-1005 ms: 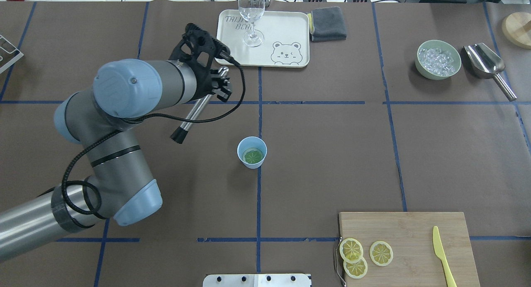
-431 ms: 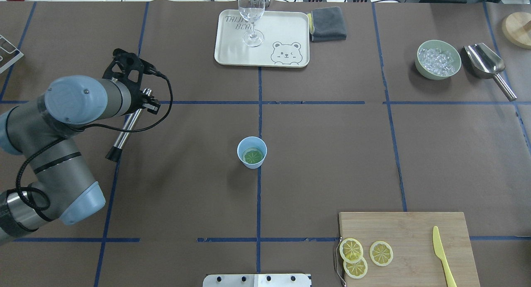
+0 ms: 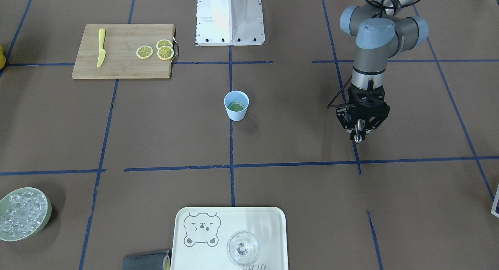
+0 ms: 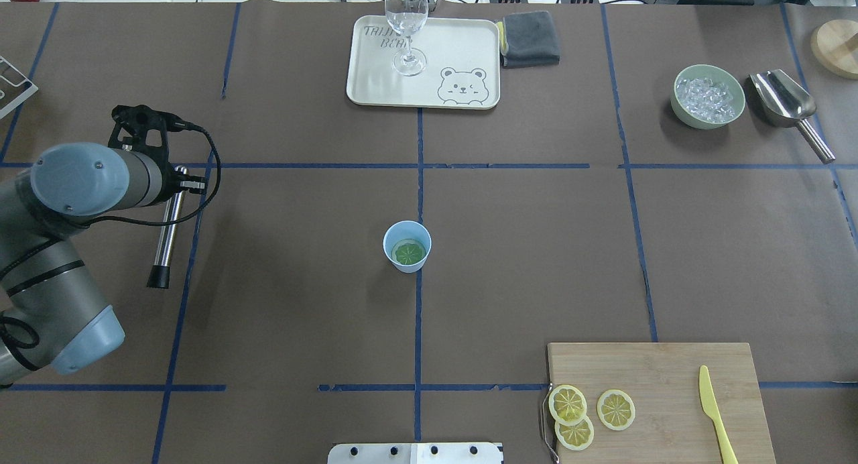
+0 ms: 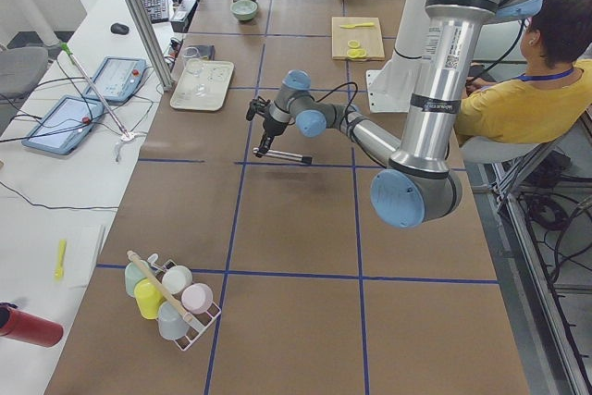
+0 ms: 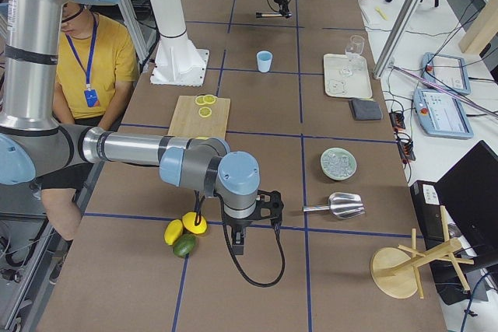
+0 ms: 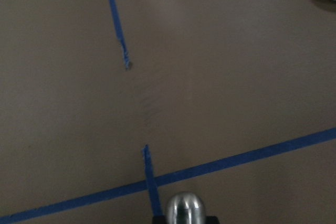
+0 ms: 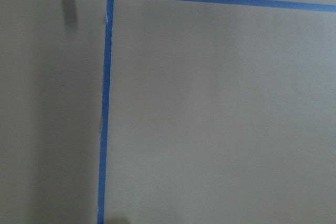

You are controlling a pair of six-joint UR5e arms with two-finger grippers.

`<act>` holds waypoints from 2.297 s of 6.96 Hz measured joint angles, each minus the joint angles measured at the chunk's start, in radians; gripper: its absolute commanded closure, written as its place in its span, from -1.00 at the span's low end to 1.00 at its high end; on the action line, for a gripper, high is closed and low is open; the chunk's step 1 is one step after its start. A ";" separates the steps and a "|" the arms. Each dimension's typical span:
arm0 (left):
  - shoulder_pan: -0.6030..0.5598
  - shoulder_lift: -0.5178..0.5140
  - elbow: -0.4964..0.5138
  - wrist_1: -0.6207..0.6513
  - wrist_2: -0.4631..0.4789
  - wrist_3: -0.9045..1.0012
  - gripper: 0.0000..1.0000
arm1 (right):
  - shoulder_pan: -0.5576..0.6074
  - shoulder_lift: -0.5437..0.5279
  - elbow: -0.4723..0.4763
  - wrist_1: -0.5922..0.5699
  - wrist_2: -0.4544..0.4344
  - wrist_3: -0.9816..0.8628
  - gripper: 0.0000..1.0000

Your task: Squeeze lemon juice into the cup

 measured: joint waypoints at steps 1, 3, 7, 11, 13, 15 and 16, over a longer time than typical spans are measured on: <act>0.000 0.034 0.004 -0.002 -0.008 -0.007 1.00 | 0.000 0.000 0.000 0.000 0.000 0.000 -1.00; -0.001 0.083 0.007 -0.005 -0.011 0.006 1.00 | 0.000 0.000 0.001 0.000 0.000 0.000 -1.00; 0.003 0.091 0.028 -0.011 -0.011 0.008 -1.00 | 0.000 0.000 -0.026 0.057 0.000 0.001 -1.00; -0.171 0.092 -0.057 -0.010 -0.201 0.240 -1.00 | 0.000 0.000 -0.032 0.066 0.002 0.002 -1.00; -0.421 0.119 -0.070 -0.004 -0.437 0.549 -1.00 | 0.000 -0.001 -0.030 0.066 0.003 0.003 -1.00; -0.659 0.181 -0.027 0.031 -0.596 0.907 -1.00 | 0.000 -0.001 -0.030 0.066 0.004 0.003 -1.00; -0.752 0.209 0.003 0.074 -0.649 1.037 -1.00 | 0.000 -0.001 -0.030 0.066 0.004 0.003 -1.00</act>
